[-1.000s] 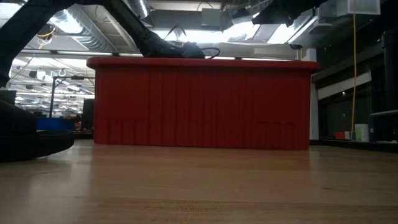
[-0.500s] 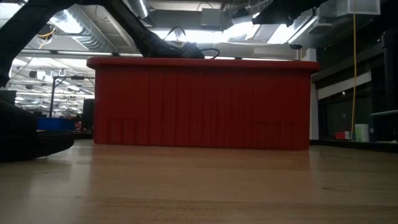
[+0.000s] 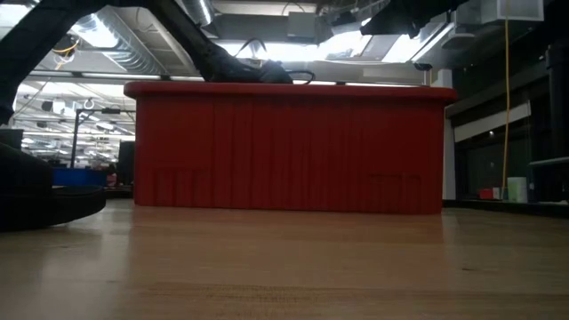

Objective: Pick and place slides into bin
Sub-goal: Put the top black slide into the red bin, then put the black slide into the red bin

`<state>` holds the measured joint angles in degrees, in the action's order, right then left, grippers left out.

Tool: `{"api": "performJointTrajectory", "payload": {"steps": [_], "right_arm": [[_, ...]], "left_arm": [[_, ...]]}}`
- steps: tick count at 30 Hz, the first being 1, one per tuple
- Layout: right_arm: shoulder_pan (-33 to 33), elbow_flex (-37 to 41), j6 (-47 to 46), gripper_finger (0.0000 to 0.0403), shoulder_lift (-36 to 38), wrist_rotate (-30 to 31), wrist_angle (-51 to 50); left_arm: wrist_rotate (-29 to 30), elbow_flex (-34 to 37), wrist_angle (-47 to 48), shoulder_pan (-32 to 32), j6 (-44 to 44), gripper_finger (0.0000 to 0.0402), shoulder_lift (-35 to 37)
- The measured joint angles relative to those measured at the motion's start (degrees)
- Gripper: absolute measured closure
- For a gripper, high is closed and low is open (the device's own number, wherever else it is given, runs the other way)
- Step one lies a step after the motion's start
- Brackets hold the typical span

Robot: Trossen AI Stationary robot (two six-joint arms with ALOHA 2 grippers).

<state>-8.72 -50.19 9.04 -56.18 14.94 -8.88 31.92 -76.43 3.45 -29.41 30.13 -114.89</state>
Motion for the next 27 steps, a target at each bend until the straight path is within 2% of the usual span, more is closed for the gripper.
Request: {"api": "performJointTrajectory", "payload": {"steps": [6,12,19,27], "right_arm": [[0.0,0.0,0.0,0.0377,0.0,0.0,0.0],[0.0,0.0,-1.5,0.0377,0.0,0.0,0.0],[0.0,0.0,-1.5,0.0377,0.0,0.0,-0.5],[0.0,0.0,-1.3,0.0377,0.0,0.0,-1.1]], "left_arm": [[-2.4,-2.3,4.7,0.6,0.1,0.0241,0.1],[-3.0,-3.6,5.3,0.5,1.1,0.0233,0.1],[-1.5,-8.9,16.6,1.4,1.1,0.0233,0.2],[-2.8,-11.4,18.6,4.7,1.5,0.0233,7.3]]}}
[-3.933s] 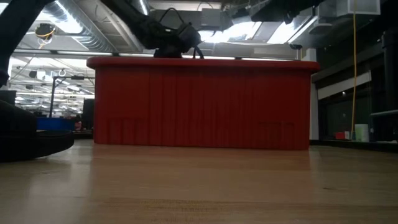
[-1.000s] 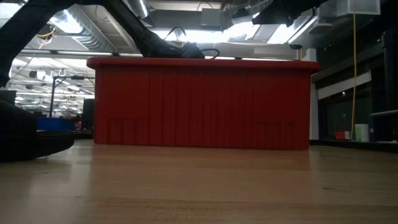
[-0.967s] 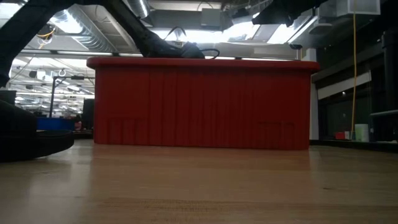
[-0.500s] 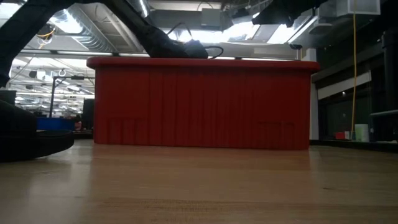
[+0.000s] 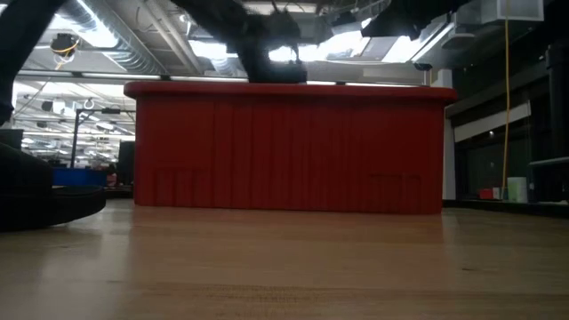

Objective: Pick and place slides into bin
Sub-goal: Put the black slide into the red bin

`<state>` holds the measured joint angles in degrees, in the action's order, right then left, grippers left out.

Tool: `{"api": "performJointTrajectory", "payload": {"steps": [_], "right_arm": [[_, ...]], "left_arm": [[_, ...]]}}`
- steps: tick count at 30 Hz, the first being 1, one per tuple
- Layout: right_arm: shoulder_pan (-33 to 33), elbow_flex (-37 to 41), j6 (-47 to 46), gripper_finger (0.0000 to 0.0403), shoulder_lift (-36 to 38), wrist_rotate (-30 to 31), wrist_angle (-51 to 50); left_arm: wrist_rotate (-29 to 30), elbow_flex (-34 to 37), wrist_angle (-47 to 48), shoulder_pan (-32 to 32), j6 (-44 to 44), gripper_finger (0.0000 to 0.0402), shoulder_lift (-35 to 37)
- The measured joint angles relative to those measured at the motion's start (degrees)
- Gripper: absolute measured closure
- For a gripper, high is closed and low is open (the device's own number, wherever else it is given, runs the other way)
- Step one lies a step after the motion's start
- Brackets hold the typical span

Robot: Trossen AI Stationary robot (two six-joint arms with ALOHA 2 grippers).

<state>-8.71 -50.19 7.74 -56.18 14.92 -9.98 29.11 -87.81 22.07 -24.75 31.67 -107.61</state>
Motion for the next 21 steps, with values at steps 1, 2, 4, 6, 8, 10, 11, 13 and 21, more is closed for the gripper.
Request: {"api": "performJointTrajectory", "payload": {"steps": [1,2,4,6,8,10,11,13,21], "right_arm": [[0.0,0.0,0.0,0.0377,0.0,0.0,-0.2],[0.0,0.0,0.0,0.0377,0.0,0.0,-0.7],[0.0,0.0,0.1,0.0377,0.0,0.0,-1.2],[0.0,0.0,0.0,0.0377,0.0,0.0,-1.1],[0.0,0.0,-0.1,0.0377,0.0,0.0,-1.0],[0.0,0.0,-0.1,0.0377,0.0,0.0,-1.0],[0.0,0.0,-0.1,0.0377,0.0,0.0,-0.9],[0.3,0.0,-0.1,0.0377,0.0,0.0,-0.8],[1.1,8.0,0.7,0.0377,1.4,-3.9,10.4]], "left_arm": [[0.0,0.0,0.2,0.6,0.0,0.0233,1.4],[-0.2,0.0,0.6,1.1,-0.2,0.0233,2.8],[-0.4,0.0,1.3,2.2,-0.9,0.0234,5.8],[-1.2,0.0,1.3,3.4,-2.1,0.0236,8.9],[-2.9,0.0,1.2,4.7,-4.5,0.0240,12.0],[-4.4,0.0,1.8,6.0,-7.3,0.0244,14.8],[-5.2,0.0,2.6,6.5,-8.8,0.0246,16.2],[-5.8,0.3,4.3,7.8,-11.5,0.0251,18.5],[-6.1,8.5,6.3,12.8,-20.9,0.0292,23.9]]}}
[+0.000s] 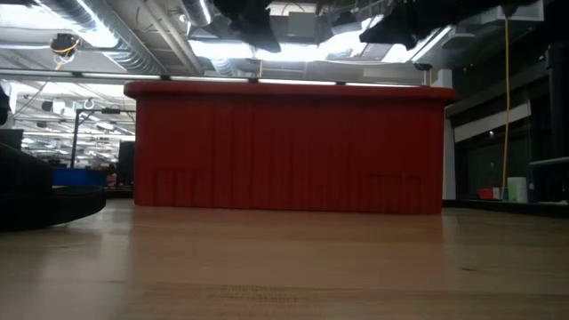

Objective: Pick and place slides into bin
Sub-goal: Put the black slide into the red bin

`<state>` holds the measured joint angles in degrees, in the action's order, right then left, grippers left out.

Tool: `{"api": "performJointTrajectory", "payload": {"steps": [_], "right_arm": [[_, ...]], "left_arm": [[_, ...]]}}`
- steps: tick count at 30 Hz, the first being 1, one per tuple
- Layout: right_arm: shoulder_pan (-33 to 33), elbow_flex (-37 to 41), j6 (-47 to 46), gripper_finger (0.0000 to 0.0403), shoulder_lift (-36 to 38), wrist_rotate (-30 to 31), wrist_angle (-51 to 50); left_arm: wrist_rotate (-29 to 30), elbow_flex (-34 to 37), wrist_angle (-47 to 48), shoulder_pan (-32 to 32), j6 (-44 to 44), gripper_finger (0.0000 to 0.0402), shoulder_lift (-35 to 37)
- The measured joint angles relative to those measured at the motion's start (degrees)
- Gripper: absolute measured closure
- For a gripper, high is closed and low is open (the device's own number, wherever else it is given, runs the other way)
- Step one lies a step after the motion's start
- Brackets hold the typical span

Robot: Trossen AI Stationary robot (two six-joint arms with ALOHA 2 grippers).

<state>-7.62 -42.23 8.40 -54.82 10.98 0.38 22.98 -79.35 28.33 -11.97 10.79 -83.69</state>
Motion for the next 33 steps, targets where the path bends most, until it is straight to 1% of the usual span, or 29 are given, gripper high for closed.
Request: {"api": "performJointTrajectory", "payload": {"steps": [4,8,14,18,21,24,28,33], "right_arm": [[0.8,6.8,-3.6,0.0377,3.1,-0.6,8.0],[3.1,9.5,-3.8,0.0377,6.4,-1.8,10.3],[7.2,9.9,-5.3,0.0377,8.5,-6.6,10.6],[9.9,9.8,-5.1,0.0377,8.5,-7.2,10.6],[11.8,9.8,-5.4,0.0377,8.5,-7.2,10.6],[13.8,9.8,-6.4,0.0382,8.0,-5.9,12.2],[16.3,9.8,-6.6,0.0397,6.1,-2.4,14.7],[18.9,9.4,-6.4,0.0396,1.2,1.7,21.3]], "left_arm": [[-0.1,4.4,-0.4,4.1,-7.0,0.0319,1.2],[-0.2,6.6,-3.6,9.7,-11.3,0.0342,2.0],[1.4,6.8,-7.1,17.5,-12.1,0.0364,2.2],[1.9,6.8,-7.0,21.3,-11.4,0.0376,3.2],[1.9,6.8,-4.3,23.8,-10.1,0.0385,4.2],[1.8,6.8,0.7,26.1,-10.8,0.0395,6.3],[1.6,6.8,7.3,29.2,-15.9,0.0399,9.7],[0.0,6.8,14.1,33.8,-21.9,0.0400,14.6]]}}
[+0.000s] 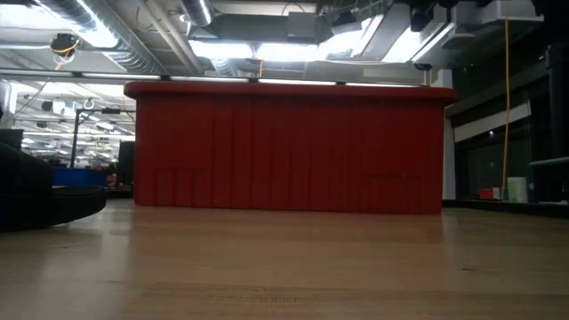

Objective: Pick and place slides into bin
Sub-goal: Put the black slide into the red bin

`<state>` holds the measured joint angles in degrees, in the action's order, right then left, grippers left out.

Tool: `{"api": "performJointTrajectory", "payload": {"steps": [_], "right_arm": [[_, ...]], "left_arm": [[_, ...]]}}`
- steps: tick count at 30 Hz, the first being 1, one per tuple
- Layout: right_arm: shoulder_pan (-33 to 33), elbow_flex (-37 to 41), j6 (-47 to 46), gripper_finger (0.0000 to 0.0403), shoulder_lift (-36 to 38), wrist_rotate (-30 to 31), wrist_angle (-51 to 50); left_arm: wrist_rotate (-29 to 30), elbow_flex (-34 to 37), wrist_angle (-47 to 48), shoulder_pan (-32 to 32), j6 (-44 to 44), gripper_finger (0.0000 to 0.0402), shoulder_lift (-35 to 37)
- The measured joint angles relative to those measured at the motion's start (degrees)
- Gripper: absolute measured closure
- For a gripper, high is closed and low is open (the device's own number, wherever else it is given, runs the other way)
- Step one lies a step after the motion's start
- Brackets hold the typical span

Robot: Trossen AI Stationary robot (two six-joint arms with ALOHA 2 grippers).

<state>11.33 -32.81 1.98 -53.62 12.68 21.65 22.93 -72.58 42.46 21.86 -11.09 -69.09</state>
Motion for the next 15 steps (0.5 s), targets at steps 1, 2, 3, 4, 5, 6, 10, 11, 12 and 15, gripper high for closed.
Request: {"api": "performJointTrajectory", "payload": {"steps": [1,2,3,4,5,6,10,11,12,15], "right_arm": [[0.3,-0.6,-0.1,0.0396,-1.2,1.0,0.0],[0.6,-1.3,-0.2,0.0397,-2.4,1.8,-0.1],[0.9,-1.9,-0.3,0.0398,-3.5,2.6,-0.2],[1.0,-2.7,-0.3,0.0399,-4.7,2.7,-0.2],[1.2,-3.5,-0.3,0.0399,-5.9,2.8,-0.1],[1.2,-4.1,-0.2,0.0399,-6.8,2.8,-0.2],[1.2,-6.6,-0.2,0.0391,-10.3,2.7,-0.3],[1.2,-7.0,0.0,0.0389,-10.8,2.8,-0.3],[1.2,-7.3,0.0,0.0389,-11.2,2.8,-0.3],[1.2,-7.4,-0.3,0.0392,-11.6,2.8,-0.4]], "left_arm": [[-0.1,0.0,1.6,0.9,-0.5,0.0400,0.9],[-0.5,0.0,3.2,1.9,-1.0,0.0399,1.7],[-1.5,0.0,4.8,2.8,-1.3,0.0399,2.5],[-3.1,0.0,6.1,3.6,-1.7,0.0399,3.2],[-5.1,0.0,7.4,4.4,-2.1,0.0399,3.8],[-6.9,0.0,8.6,5.2,-2.9,0.0399,4.2],[-11.3,0.0,14.6,8.1,-9.5,0.0399,5.4],[-12.0,0.0,16.2,8.7,-11.4,0.0399,5.5],[-12.6,0.0,17.6,9.5,-13.1,0.0399,5.4],[-11.5,0.0,20.3,12.1,-16.5,0.0400,4.8]]}}
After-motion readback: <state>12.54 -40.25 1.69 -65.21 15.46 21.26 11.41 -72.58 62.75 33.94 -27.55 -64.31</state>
